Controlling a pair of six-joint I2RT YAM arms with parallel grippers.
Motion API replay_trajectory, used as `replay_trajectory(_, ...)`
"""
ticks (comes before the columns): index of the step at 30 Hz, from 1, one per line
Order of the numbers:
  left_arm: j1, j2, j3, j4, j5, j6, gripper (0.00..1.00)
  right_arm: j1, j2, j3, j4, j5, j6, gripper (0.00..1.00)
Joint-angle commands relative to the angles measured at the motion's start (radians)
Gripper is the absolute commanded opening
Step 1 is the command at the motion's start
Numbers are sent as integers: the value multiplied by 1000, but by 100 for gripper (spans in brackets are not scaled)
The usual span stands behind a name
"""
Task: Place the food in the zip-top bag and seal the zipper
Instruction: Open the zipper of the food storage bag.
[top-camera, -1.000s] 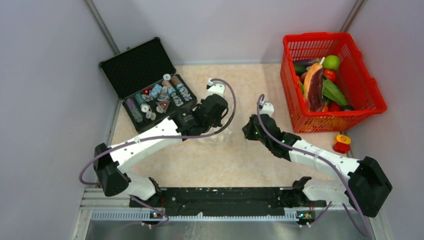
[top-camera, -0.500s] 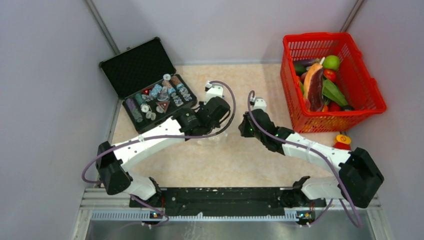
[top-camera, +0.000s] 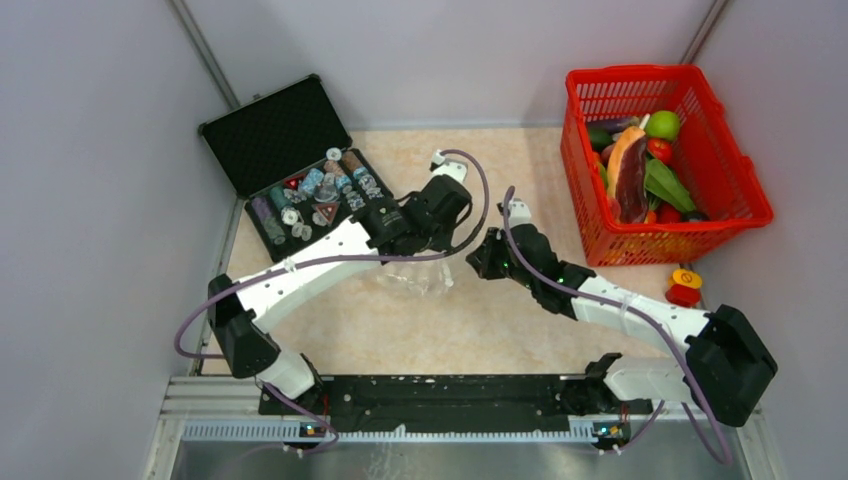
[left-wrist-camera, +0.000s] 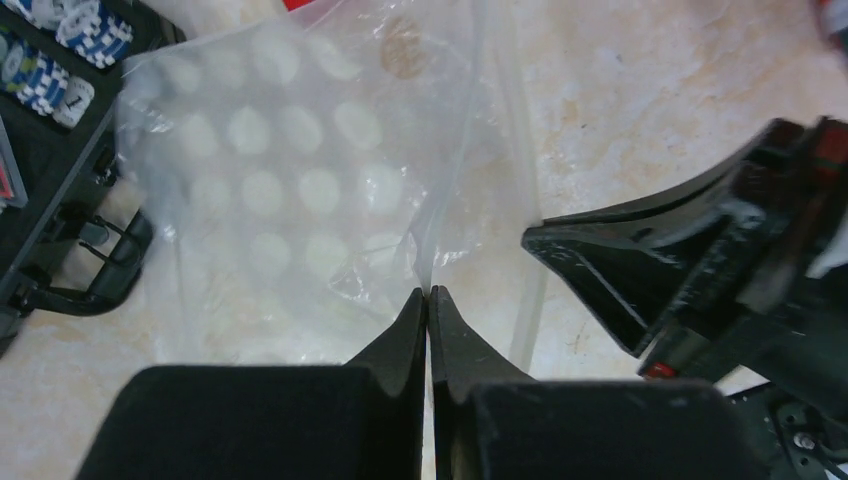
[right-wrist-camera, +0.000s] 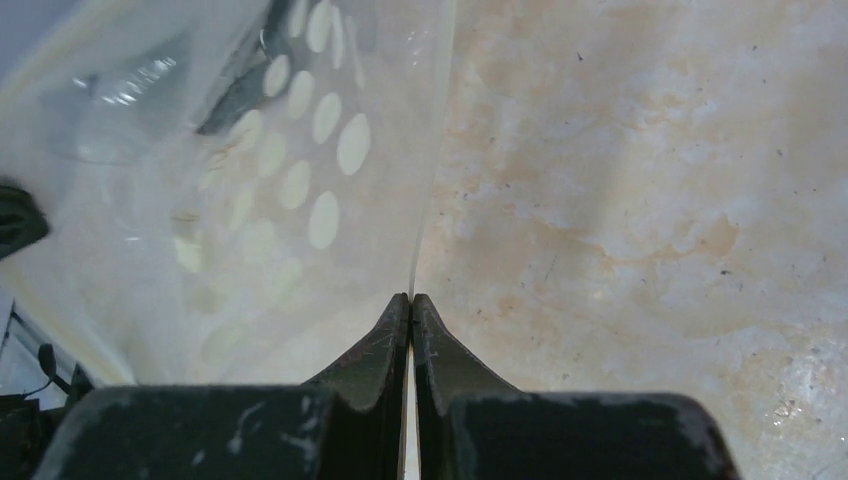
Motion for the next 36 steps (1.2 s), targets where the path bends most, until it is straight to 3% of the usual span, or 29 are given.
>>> replay_trajectory(1,1,40,168,-145,42,69,0,-1,-19,-9,61,-11,38,0)
replay_trajectory(7,1,71,165,-191,-42,56,0,-2,-16,3,21,47,50,0)
replay_trajectory(12,1,97,127,-115,134,77,0,-2,-84,-78,227,-79,50,0)
replay_trajectory(17,1,108,129,-95,164,76,1,-2,-45,-6,71,-20,29,0)
replay_trajectory(18,1,108,130,-92,170,86,7,-2,-47,-13,85,-27,27,0)
replay_trajectory(19,1,107,130,-85,176,88,20,-2,-52,-22,102,-35,30,0)
replay_trajectory(22,2,110,121,-54,202,90,26,-2,-61,-39,145,-59,50,0)
replay_trajectory(29,1,132,113,-36,192,79,30,-2,-75,-41,152,-68,75,0)
replay_trajectory(36,0,89,75,24,295,83,40,-2,-74,-37,155,-64,97,0)
